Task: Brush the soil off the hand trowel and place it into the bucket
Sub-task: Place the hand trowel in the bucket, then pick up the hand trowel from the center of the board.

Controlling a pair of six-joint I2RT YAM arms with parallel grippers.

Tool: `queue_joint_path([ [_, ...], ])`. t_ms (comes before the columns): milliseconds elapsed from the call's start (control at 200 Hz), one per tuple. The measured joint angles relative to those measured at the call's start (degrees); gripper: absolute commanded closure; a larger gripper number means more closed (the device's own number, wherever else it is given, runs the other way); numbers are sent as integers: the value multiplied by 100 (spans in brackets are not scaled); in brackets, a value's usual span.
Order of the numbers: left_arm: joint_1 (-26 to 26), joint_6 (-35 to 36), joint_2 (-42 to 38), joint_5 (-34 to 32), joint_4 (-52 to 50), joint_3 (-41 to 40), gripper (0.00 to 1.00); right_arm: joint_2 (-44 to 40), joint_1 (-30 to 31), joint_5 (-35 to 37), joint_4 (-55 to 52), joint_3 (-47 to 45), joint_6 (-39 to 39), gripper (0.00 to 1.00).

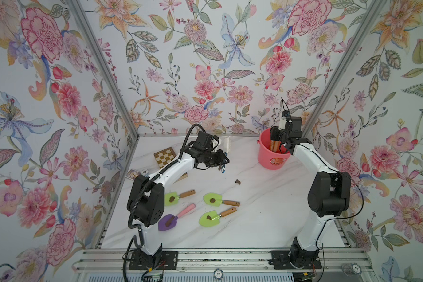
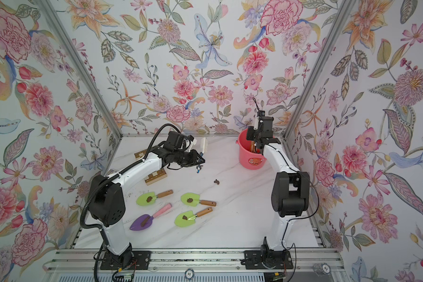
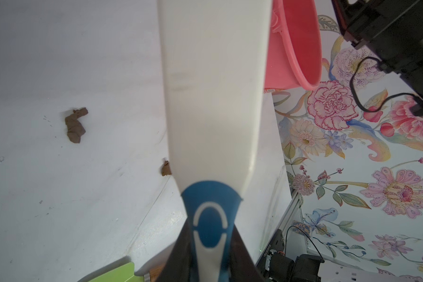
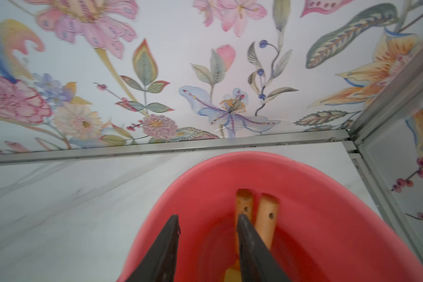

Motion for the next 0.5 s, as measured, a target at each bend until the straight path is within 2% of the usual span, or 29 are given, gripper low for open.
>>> queue_joint_path([
  [120, 13, 0, -149, -72, -7, 0, 100, -1003, 922, -7, 31, -286, 431, 1],
  [250, 105, -7, -365, -146, 20, 0, 100, -2046, 1873, 122, 26, -669, 1331, 1],
  [405, 304, -175, -501, -308, 317, -20, 100, -2649, 2282, 374, -164, -1228, 2632, 1],
  [500, 385, -304, -501, -437, 485, -20, 100, -2702, 2496, 407, -177, -1655, 3051, 1],
])
